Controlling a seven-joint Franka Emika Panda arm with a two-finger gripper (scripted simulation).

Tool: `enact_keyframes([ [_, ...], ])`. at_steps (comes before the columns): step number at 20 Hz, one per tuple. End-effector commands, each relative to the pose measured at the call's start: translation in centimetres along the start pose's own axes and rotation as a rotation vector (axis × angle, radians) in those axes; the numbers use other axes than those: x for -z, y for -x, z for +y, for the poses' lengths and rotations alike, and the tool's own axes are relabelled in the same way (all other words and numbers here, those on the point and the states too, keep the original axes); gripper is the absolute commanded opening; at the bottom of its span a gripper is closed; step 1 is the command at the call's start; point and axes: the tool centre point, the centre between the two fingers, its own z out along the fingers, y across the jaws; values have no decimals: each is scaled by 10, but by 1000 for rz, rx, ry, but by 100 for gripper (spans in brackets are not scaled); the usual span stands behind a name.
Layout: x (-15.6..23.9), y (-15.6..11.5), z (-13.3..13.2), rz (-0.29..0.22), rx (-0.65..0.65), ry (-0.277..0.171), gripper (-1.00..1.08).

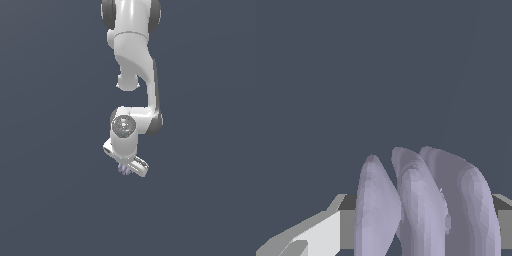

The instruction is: Pick up the object and move it to a goal position.

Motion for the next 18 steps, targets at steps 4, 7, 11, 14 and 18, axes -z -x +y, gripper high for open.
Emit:
enact_keyframes([
  [4, 0, 0, 0, 0, 0, 0, -100],
  [7, 3, -2, 6, 0, 0, 0, -100],
  [11, 13, -7, 25, 0, 0, 0, -100],
  [14, 25, -14, 49, 0, 0, -1, -100],
  [18, 44, -26, 88, 0, 0, -1, -100],
])
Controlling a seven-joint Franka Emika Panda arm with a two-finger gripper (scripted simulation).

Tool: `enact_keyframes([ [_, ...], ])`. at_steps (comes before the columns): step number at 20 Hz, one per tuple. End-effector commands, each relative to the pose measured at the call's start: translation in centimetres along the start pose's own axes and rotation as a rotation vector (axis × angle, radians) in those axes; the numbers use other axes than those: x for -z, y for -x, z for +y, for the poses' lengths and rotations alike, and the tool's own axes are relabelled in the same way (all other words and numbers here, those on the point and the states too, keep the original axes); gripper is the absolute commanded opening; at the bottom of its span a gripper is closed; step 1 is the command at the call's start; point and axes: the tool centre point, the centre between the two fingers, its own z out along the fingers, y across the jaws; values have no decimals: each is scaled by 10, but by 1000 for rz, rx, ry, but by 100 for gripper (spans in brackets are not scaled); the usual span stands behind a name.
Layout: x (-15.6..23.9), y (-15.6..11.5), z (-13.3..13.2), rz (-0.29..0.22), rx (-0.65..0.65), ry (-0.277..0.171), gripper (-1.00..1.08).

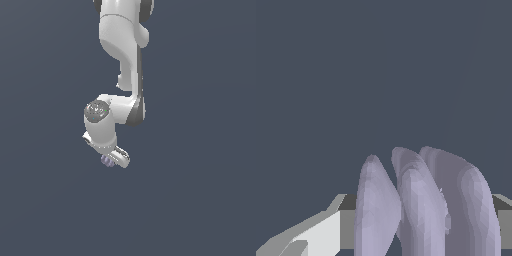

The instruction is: Pick up the object and move it to a goal position.

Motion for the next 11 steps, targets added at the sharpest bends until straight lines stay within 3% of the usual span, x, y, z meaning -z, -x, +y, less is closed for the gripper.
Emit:
enact_keyframes([
  [1, 12, -7, 24, 0, -1, 0, -100],
  [6, 29, -19, 56, 0, -1, 0, -100],
  [11, 34, -23, 67, 0, -1, 0, -100],
])
